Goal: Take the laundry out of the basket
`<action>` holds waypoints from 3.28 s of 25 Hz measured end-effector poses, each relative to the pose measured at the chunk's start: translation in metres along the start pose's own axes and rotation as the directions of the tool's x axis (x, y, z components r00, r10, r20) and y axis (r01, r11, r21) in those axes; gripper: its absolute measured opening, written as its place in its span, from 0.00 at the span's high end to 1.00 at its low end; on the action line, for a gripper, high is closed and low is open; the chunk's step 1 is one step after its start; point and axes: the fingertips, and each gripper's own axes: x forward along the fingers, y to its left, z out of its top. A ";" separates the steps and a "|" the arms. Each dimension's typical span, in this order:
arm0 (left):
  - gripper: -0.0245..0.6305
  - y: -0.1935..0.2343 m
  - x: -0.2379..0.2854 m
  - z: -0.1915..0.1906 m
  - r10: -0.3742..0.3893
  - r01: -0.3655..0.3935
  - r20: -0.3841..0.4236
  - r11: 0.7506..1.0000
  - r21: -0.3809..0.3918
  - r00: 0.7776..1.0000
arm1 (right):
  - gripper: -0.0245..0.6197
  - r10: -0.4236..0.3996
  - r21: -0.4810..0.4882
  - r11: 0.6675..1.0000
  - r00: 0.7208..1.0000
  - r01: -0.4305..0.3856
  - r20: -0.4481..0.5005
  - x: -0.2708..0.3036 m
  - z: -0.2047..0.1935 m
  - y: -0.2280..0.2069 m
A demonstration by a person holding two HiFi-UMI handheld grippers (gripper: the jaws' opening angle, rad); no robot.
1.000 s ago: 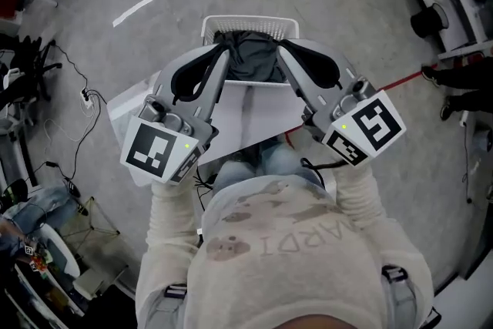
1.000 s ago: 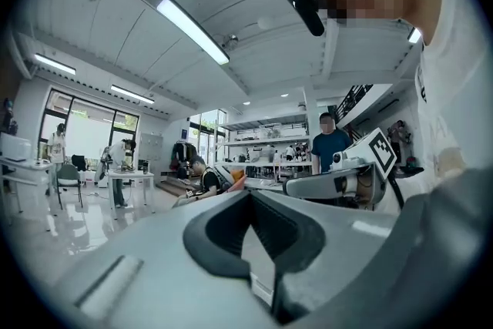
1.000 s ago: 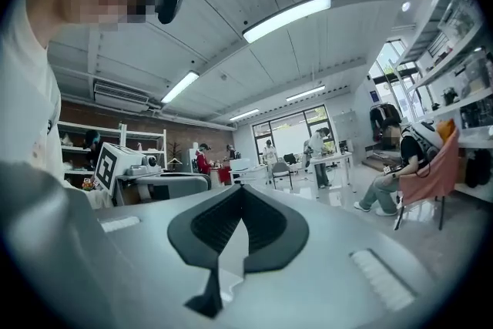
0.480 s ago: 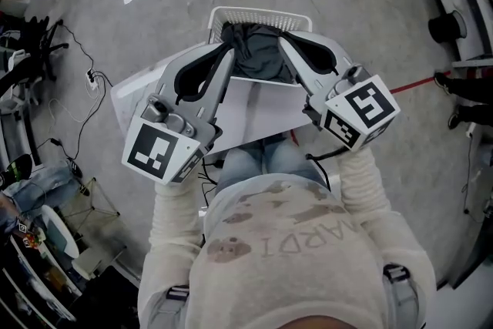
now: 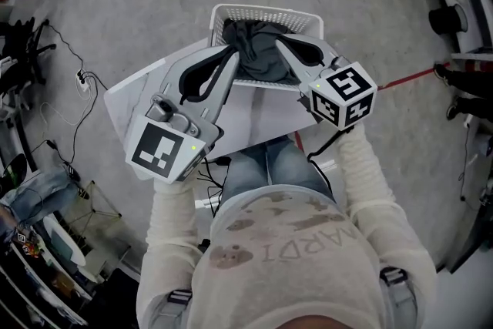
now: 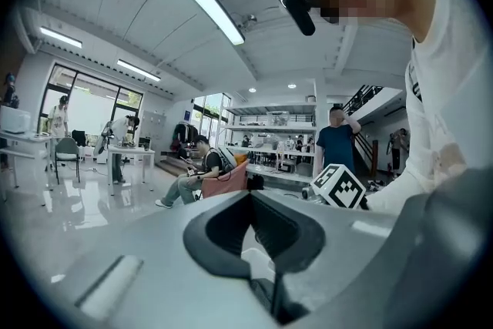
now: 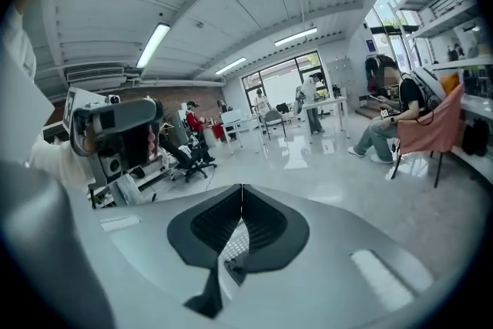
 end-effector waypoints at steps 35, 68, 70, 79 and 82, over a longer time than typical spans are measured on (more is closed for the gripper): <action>0.96 0.088 0.055 -0.200 -0.187 0.175 -0.091 0.977 -0.125 0.978 | 0.44 0.052 -0.223 0.947 0.793 -0.232 -0.607 0.176 -0.265 -0.060; 0.96 0.106 0.063 -0.233 -0.179 0.159 -0.120 0.974 -0.161 0.976 | 0.53 -0.097 -0.390 0.834 0.592 -0.390 -0.800 0.212 -0.383 -0.074; 0.96 0.106 0.062 -0.233 -0.175 0.155 -0.119 0.975 -0.161 0.977 | 0.60 -0.092 -0.369 0.852 0.588 -0.372 -0.804 0.212 -0.382 -0.074; 0.96 0.100 0.052 -0.225 -0.167 0.148 -0.134 0.979 -0.139 0.977 | 0.71 -0.060 -0.336 0.897 0.674 -0.288 -0.736 0.202 -0.345 -0.068; 0.96 0.100 0.050 -0.212 -0.152 0.137 -0.121 0.982 -0.129 0.981 | 0.72 -0.031 -0.315 0.915 0.736 -0.251 -0.677 0.197 -0.309 -0.062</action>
